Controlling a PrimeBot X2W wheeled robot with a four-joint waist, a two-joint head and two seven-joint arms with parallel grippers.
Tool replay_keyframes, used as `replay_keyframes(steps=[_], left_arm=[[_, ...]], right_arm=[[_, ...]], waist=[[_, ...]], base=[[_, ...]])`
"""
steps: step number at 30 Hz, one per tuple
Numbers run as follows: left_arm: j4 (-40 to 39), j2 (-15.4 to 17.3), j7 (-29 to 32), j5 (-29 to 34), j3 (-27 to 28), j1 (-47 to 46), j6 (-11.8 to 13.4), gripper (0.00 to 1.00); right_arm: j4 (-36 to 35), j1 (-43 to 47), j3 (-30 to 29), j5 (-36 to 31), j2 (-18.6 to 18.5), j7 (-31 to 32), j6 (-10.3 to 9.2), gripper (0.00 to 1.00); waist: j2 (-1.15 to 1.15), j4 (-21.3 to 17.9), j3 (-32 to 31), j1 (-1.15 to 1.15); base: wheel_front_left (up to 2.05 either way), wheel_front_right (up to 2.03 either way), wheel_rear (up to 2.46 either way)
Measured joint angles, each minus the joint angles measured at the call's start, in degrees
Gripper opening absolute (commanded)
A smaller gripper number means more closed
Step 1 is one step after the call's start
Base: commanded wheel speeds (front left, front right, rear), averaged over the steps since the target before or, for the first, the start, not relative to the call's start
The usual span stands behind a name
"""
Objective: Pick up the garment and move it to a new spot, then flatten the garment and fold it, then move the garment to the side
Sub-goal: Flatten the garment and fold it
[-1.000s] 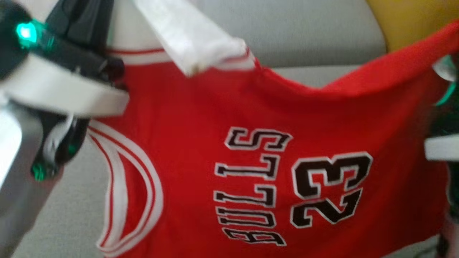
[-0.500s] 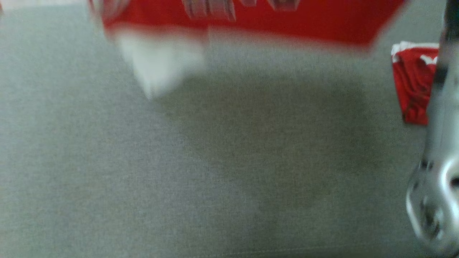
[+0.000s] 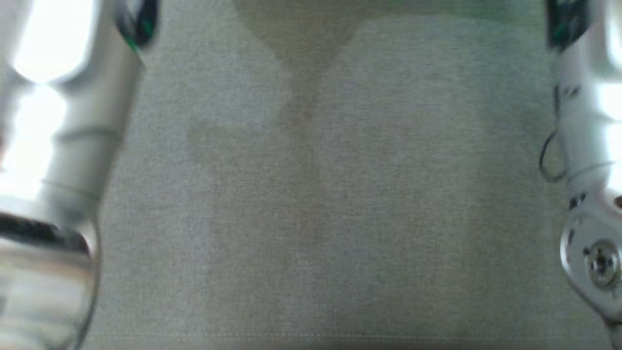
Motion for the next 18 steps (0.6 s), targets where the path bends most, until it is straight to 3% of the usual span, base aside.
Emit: replay_keyframes(steps=[6,10,16,18], left_arm=[[-1.5,0.1,-1.5,-1.9,0.0,9.6,-1.3,0.00],[-9.7,2.0,-1.6,-2.4,2.7,17.6,-1.7,0.00],[-20.3,7.2,-1.6,-0.5,4.0,33.6,-1.6,0.00],[-23.6,8.3,-1.6,0.1,3.9,38.4,-0.5,0.00]], right_arm=[[5.1,5.4,-1.4,1.0,0.1,-3.8,0.00,0.00],[5.1,9.3,-0.6,5.5,0.1,-4.3,0.00,0.00],[-3.2,18.7,4.6,11.5,0.2,-4.4,0.00,0.00],[-5.8,23.0,5.6,13.4,0.3,-4.4,0.00,0.00]], waist=[[0.00,0.9,0.9,0.00],[0.00,0.4,-0.5,-0.01],[0.00,-0.2,-4.4,-0.02],[0.00,-0.3,-6.2,-0.02]], base=[[0.00,0.00,0.00],[0.00,0.00,0.00],[0.00,0.00,0.00],[0.00,0.00,0.00]])
